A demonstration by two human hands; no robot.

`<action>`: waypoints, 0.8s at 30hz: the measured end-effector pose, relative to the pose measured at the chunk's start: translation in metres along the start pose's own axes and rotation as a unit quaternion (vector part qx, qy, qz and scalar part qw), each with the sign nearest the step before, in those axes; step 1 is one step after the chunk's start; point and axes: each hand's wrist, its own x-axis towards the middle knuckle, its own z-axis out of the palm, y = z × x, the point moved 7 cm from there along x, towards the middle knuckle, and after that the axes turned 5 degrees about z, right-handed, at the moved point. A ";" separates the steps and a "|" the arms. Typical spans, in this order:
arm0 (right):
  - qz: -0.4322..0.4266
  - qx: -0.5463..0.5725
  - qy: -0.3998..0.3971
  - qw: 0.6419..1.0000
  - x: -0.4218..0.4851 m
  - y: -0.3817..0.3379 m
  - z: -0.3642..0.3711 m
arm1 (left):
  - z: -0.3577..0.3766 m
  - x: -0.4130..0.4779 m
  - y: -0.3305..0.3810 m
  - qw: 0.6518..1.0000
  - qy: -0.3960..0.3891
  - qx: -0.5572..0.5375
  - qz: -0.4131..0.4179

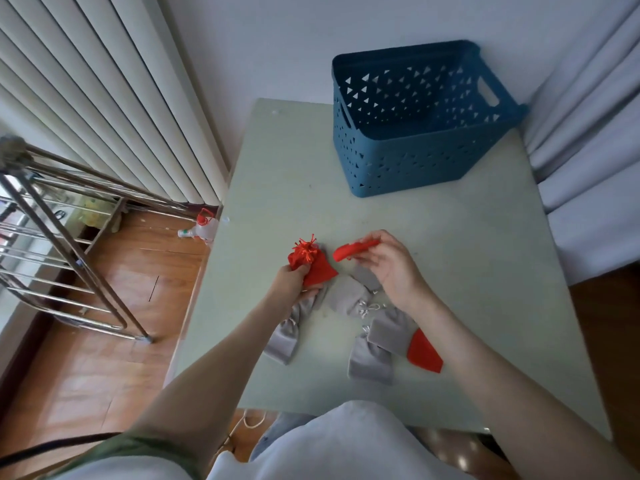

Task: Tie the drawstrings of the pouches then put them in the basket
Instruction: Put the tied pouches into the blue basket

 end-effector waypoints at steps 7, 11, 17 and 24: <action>0.022 -0.133 -0.004 0.991 0.000 0.012 0.000 | 0.045 -0.010 0.014 0.997 -0.071 0.019 0.035; 0.037 -0.197 0.071 0.977 0.005 0.023 -0.016 | 0.070 -0.012 0.021 0.992 -0.116 -0.020 0.051; 0.033 -0.195 0.157 0.968 0.013 0.031 -0.041 | 0.088 -0.007 0.019 0.972 -0.196 0.103 0.078; 0.083 -0.206 0.184 0.958 0.016 0.045 -0.065 | 0.100 -0.007 0.010 0.971 -0.238 0.005 -0.022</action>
